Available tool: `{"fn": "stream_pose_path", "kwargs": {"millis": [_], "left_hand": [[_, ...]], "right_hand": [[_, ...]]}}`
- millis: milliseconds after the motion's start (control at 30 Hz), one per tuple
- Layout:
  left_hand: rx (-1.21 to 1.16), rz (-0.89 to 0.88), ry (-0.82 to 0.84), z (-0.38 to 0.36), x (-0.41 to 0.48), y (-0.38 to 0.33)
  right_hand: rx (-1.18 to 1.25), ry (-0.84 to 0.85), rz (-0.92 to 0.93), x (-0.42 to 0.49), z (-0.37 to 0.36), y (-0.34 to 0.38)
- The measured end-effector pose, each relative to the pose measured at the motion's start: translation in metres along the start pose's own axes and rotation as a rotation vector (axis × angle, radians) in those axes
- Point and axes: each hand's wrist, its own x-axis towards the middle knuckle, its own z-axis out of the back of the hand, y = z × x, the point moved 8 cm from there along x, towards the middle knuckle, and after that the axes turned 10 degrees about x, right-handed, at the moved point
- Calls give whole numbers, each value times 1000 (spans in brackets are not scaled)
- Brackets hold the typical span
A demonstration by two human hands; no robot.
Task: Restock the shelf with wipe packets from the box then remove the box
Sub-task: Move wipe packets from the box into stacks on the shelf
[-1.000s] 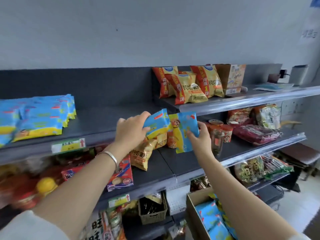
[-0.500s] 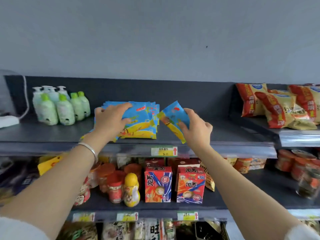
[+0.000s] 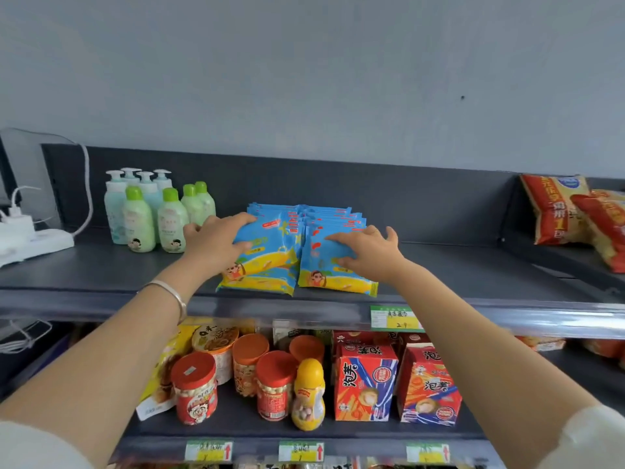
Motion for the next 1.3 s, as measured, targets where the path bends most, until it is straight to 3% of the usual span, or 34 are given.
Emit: {"fn": "stream_pose_path", "kwargs": {"millis": [200,300,767,933,1300], "left_hand": [[-45,-16,-11,-5,11,6],[-30,-23,-8,-7,14,4],[55,21,-20,4,5,-5],[100,74,-38,9,-5,10],[126,119,-45,18,13,54]], "right_hand": [[-99,50,8,19,-13,-5],[-5,98,-5,22,-23,-10],[100,-77,176,27,-28,25],[57,7,235,36,-46,53],[-88,270,149,63,-75,79]]}}
